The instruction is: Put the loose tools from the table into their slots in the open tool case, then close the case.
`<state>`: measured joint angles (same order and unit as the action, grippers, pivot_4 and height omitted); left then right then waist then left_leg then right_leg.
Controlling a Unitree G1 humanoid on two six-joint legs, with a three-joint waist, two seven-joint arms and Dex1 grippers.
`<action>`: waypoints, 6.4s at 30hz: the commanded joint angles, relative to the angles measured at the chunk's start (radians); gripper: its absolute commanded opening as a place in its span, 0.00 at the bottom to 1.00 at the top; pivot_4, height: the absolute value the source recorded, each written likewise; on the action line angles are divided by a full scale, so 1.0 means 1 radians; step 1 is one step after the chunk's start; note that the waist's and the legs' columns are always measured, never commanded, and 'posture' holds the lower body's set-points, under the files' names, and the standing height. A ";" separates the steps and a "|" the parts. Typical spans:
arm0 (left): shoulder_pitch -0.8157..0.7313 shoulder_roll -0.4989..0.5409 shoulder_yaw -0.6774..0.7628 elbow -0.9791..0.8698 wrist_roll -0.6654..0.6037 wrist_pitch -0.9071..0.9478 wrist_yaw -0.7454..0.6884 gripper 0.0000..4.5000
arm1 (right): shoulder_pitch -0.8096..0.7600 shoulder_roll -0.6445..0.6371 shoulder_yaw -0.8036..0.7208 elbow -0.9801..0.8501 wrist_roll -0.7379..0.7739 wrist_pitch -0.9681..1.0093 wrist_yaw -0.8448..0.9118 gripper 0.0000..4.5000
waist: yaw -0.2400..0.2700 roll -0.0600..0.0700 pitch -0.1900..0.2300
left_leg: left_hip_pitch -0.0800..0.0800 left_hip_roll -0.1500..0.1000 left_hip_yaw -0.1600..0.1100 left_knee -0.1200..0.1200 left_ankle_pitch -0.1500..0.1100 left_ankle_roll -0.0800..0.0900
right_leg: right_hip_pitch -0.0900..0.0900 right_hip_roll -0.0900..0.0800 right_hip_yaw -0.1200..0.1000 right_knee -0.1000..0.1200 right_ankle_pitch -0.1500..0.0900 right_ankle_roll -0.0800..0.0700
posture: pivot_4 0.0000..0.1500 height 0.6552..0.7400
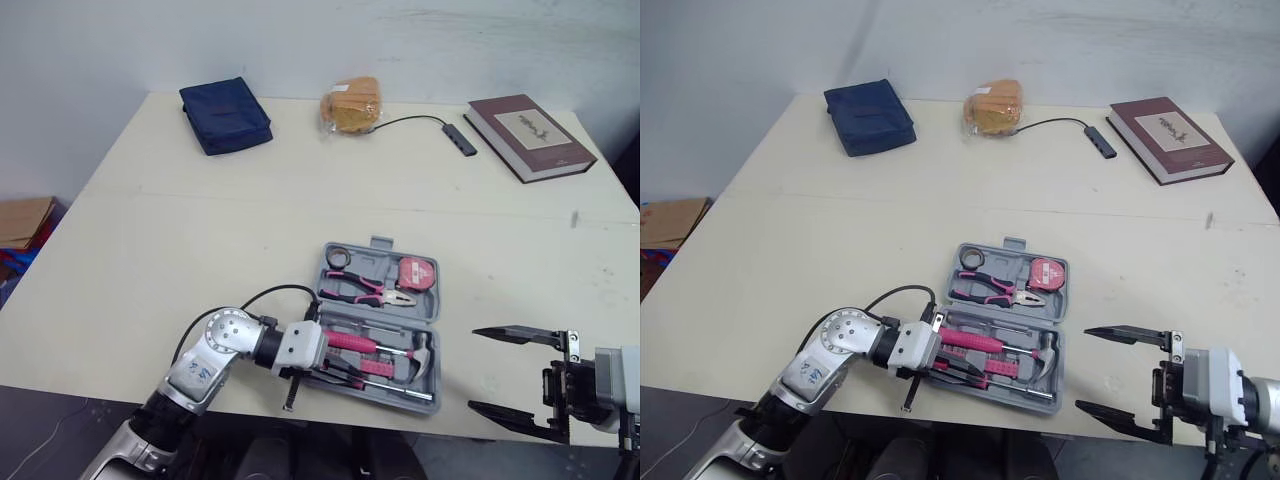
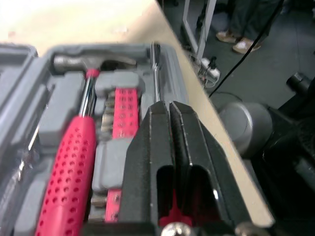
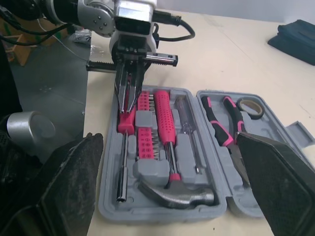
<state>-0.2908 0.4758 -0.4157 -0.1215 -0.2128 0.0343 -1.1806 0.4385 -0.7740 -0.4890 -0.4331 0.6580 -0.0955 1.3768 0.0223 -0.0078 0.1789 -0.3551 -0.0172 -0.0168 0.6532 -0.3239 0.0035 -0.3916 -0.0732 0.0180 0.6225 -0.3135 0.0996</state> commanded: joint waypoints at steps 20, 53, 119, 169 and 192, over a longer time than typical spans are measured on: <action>-0.032 0.097 -0.171 -0.003 0.236 0.277 0.071 0.01 | 0.000 0.086 0.053 0.232 -0.098 -0.232 0.027 1.00 | -0.002 0.006 -0.008 | 0.021 0.001 -0.001 -0.007 -0.003 0.003 | 0.029 -0.002 0.000 -0.010 -0.001 -0.001 | 1.00 1.00; 0.011 0.031 0.328 0.110 -0.034 0.208 0.324 0.00 | -0.405 0.056 0.358 0.451 -0.384 0.056 -0.339 0.03 | -0.022 0.003 -0.004 | -0.003 -0.001 -0.005 -0.002 0.002 -0.005 | -0.001 -0.004 -0.008 -0.001 -0.001 -0.001 | 1.00 1.00; -0.326 -0.010 0.482 -0.024 -0.171 1.135 0.819 0.99 | -1.231 0.179 0.447 0.361 -0.131 1.615 -0.914 1.00 | -0.029 0.002 -0.002 | -0.041 -0.005 -0.008 0.010 0.010 -0.011 | -0.038 -0.005 -0.009 0.014 0.001 0.000 | 1.00 1.00; -0.010 -0.009 0.412 0.109 0.095 -0.080 0.625 0.00 | -0.598 0.097 0.542 0.174 -0.594 0.163 -0.751 0.01 | -0.027 -0.002 -0.005 | -0.033 -0.007 0.002 0.009 0.013 -0.008 | -0.035 -0.005 -0.009 0.015 0.002 0.003 | 1.00 1.00; 0.361 0.282 0.616 0.181 -0.058 -0.257 0.397 0.58 | -0.242 -0.039 0.383 0.464 -0.731 -0.504 -0.874 0.80 | -0.044 -0.003 -0.004 | 0.001 -0.003 0.001 -0.005 0.004 0.003 | -0.002 -0.005 0.000 0.002 0.001 0.001 | 1.00 1.00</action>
<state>0.0620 0.7248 0.1515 0.0933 -0.2106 -0.2562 -0.7416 0.1763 -0.7863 -0.0658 0.0326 -0.1469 -0.6073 0.4577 -0.0216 -0.0111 0.1745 -0.3528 -0.0206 -0.0164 0.6492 -0.3198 0.0068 -0.3911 -0.0794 0.0168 0.6245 -0.3128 0.1004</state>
